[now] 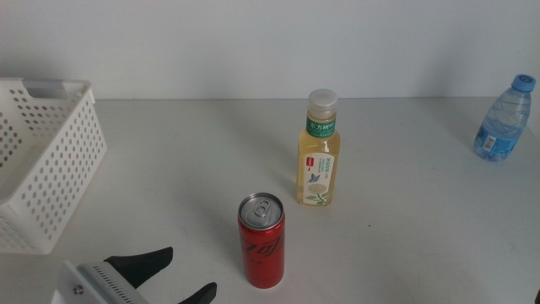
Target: Use arms to grab the bottles and put them into the dustbin to the left of the table.
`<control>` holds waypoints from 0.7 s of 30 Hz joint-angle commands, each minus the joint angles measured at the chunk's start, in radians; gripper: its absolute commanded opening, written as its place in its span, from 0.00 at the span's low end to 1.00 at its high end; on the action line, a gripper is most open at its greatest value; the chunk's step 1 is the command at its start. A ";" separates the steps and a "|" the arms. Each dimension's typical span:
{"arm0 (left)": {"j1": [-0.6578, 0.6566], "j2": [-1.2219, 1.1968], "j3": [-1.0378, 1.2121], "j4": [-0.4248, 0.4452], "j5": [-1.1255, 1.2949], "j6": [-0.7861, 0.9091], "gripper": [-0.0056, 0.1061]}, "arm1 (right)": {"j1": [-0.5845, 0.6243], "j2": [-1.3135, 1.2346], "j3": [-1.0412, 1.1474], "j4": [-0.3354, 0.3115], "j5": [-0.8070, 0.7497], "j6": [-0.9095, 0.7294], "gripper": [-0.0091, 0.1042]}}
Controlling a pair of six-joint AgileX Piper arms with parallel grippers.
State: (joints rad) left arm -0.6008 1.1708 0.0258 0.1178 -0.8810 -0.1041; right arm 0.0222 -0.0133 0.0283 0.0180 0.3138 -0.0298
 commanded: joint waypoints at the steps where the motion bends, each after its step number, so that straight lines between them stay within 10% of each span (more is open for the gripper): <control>1: -0.006 0.027 0.005 -0.009 -0.159 0.015 0.78 | -0.008 0.004 -0.009 -0.012 -0.074 -0.011 0.69; 21: -0.006 0.058 0.005 -0.024 -0.273 0.049 0.78 | -0.008 0.004 -0.009 -0.012 -0.074 -0.011 0.69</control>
State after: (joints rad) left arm -0.6008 1.2380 0.0193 0.1065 -1.0550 -0.0473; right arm 0.0222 -0.0133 0.0283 0.0180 0.3138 -0.0298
